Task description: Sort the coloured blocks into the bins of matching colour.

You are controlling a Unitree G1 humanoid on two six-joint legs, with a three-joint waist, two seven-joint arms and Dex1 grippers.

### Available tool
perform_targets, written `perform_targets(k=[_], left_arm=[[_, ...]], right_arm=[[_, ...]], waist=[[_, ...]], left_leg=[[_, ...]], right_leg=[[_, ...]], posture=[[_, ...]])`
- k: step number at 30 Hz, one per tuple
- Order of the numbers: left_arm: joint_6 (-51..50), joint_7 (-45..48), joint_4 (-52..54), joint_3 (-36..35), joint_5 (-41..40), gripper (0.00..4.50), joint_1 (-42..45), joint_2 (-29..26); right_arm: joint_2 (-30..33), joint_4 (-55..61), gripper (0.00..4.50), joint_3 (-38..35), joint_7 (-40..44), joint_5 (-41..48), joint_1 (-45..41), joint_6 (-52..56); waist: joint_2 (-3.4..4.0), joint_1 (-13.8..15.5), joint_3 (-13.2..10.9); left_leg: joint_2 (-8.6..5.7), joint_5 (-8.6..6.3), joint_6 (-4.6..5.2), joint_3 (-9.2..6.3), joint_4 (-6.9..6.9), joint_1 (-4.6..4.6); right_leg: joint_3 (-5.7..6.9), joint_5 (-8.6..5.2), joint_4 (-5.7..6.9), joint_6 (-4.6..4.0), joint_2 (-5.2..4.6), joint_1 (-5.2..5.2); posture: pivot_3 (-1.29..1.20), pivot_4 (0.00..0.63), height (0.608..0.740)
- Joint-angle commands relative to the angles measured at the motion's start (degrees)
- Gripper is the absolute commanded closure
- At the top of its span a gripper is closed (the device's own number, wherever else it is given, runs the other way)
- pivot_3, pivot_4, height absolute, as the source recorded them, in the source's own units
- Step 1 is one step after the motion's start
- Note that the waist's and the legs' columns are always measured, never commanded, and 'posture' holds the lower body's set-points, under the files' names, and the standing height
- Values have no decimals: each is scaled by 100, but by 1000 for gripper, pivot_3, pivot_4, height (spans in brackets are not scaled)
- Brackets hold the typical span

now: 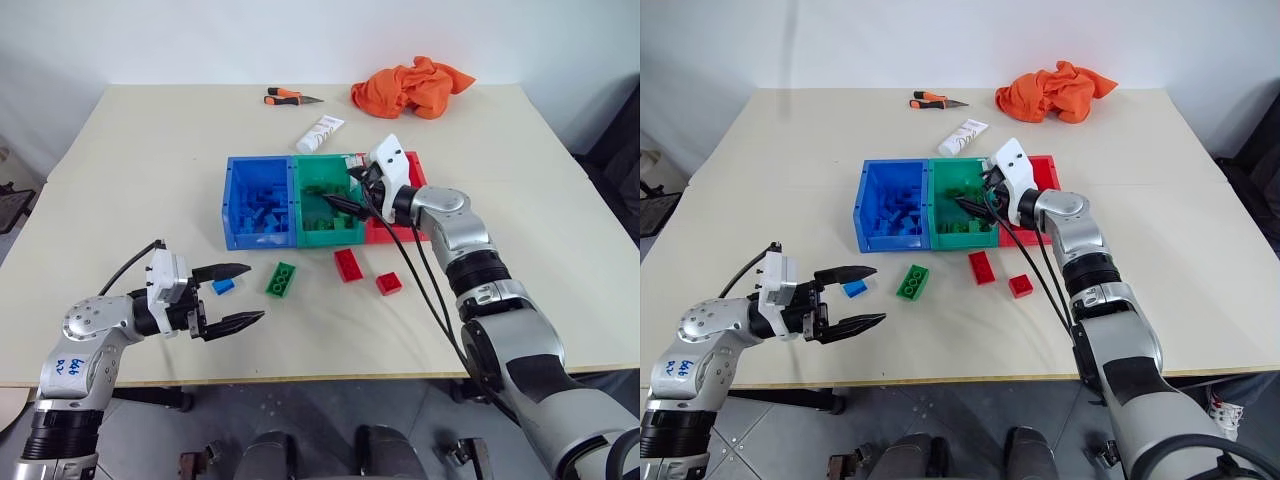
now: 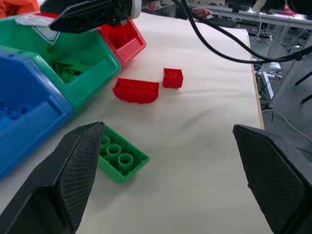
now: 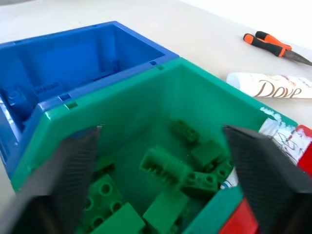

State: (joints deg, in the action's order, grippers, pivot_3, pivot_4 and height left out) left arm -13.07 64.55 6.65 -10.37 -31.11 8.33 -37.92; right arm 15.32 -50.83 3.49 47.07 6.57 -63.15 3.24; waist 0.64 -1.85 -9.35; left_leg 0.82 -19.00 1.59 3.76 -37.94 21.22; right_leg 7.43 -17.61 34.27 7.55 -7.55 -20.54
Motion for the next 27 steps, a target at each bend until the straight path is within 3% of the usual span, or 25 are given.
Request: perform_targets(k=[1,6,10,14,17,21,27], left_arm=[[103,52,61,16,-56,0,111,26],[135,178,-223,164,-9,0,403,77],[227,338,-549,263,67,0,626,76],[342,498,-813,311,141,0,794,31],[354,536,-875,297,121,0,845,22],[357,579,-937,311,117,0,914,28],[359,583,-970,323,134,0,1009,47]], right_arm=[[328,670,27,-107,412,107,136,-111],[1062,2487,27,-85,1387,517,1247,503],[2126,4250,27,-349,2251,1171,2689,1215],[3281,5467,27,-1272,2360,1461,4593,1753],[3706,5941,27,-1766,2308,1567,5581,1966],[3691,6206,27,-1910,1970,1624,5913,2131],[3047,5872,27,-1105,1363,1362,5056,2101]], waist=[[0,18,0],[-5,78,3],[-4,119,2],[-3,217,1],[-5,233,2],[-8,154,4],[-10,173,5]], left_leg=[[-1,0,0,0,0,0],[-7,-1,1,-18,-5,3],[-6,-1,2,-12,-1,4],[-5,-1,2,10,-2,4],[-6,-5,9,16,-4,-1],[8,-5,7,40,-3,-9],[8,-5,5,41,-5,-9]], right_leg=[[0,0,0,0,-1,0],[-1,1,-1,1,-4,10],[1,1,-14,1,-2,11],[-1,1,-28,1,-2,12],[-3,1,-40,2,-6,21],[-6,0,-48,1,-2,20],[-8,0,-42,0,-5,13]], posture=[[0,150,740],[0,150,740],[0,150,740],[0,150,740],[0,150,740],[0,150,740],[0,150,740]])
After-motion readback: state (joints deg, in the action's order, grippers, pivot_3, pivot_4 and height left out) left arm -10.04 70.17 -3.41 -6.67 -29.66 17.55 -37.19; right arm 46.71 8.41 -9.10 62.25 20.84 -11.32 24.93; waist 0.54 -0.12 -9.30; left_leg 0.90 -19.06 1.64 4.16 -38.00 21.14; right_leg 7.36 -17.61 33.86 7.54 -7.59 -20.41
